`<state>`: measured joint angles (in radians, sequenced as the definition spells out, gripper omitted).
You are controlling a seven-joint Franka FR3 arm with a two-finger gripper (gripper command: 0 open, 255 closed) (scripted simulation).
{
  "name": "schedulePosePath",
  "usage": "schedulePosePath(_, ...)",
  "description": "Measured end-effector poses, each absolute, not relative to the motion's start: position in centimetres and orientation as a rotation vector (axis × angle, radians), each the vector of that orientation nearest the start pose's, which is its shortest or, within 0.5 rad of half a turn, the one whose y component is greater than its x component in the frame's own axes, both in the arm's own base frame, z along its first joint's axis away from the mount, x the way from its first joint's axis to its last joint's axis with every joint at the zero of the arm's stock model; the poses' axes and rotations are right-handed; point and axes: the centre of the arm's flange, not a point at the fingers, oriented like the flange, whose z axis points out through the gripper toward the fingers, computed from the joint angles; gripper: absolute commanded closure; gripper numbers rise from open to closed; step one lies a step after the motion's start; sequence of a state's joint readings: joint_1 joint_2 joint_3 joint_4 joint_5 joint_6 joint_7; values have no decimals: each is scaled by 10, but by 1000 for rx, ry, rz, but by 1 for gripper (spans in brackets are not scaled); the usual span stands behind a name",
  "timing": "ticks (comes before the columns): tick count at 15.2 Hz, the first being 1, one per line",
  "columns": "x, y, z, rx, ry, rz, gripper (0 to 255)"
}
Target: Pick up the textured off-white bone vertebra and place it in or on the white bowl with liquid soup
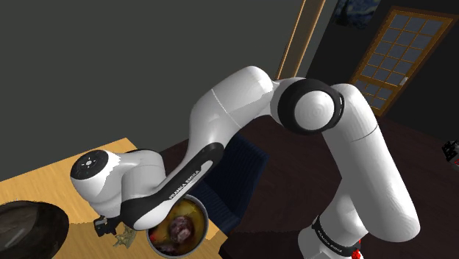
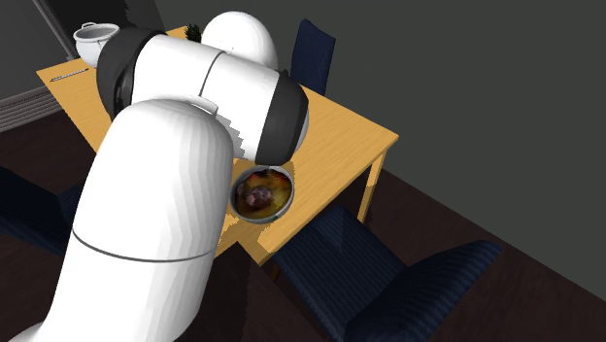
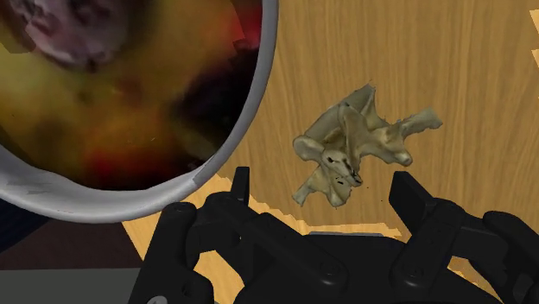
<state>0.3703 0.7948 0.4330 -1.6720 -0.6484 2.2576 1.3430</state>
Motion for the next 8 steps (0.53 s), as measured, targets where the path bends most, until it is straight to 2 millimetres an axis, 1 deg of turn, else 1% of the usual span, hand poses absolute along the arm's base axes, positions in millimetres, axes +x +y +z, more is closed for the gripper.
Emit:
schedulePosePath(4, 493, 448, 162, -3281, 318, -162, 0)
schedulePosePath(5, 493, 448, 162, -3281, 318, -162, 255)
schedulePosePath(8, 494, 449, 165, -3277, 318, -169, 255)
